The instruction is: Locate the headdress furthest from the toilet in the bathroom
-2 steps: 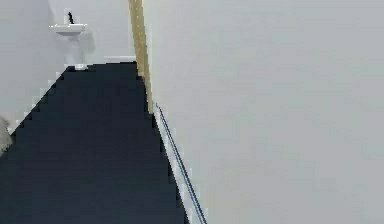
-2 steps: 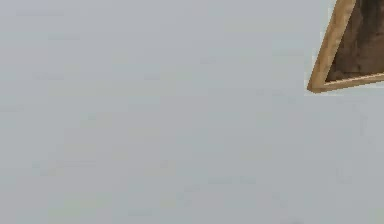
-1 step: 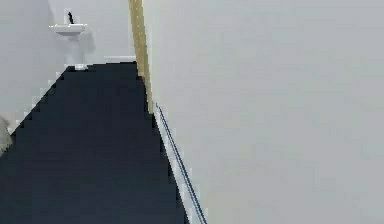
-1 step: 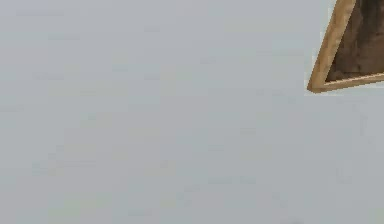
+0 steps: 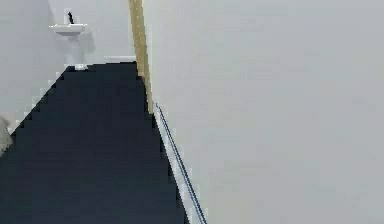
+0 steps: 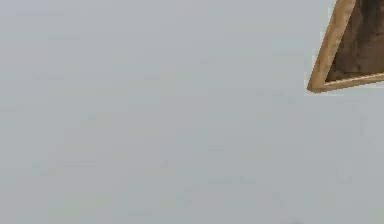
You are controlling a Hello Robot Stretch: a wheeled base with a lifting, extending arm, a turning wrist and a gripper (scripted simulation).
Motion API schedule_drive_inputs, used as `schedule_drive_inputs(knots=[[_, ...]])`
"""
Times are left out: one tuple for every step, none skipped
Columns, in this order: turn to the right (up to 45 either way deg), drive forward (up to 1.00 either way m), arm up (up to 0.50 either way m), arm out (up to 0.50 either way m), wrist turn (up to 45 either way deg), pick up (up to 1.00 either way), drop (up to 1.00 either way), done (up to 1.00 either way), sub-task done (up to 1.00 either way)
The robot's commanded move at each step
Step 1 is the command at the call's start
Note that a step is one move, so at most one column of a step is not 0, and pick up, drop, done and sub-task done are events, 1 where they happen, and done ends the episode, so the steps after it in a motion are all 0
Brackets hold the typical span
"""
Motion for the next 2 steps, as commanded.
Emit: schedule_drive_inputs(knots=[[-45.0, 0.00, 0.00, 0.00, 0.0, 0.00, 0.00, 0.00, 0.00], [-36.0, 0.00, 0.00, 0.00, 0.0, 0.00, 0.00, 0.00, 0.00]])
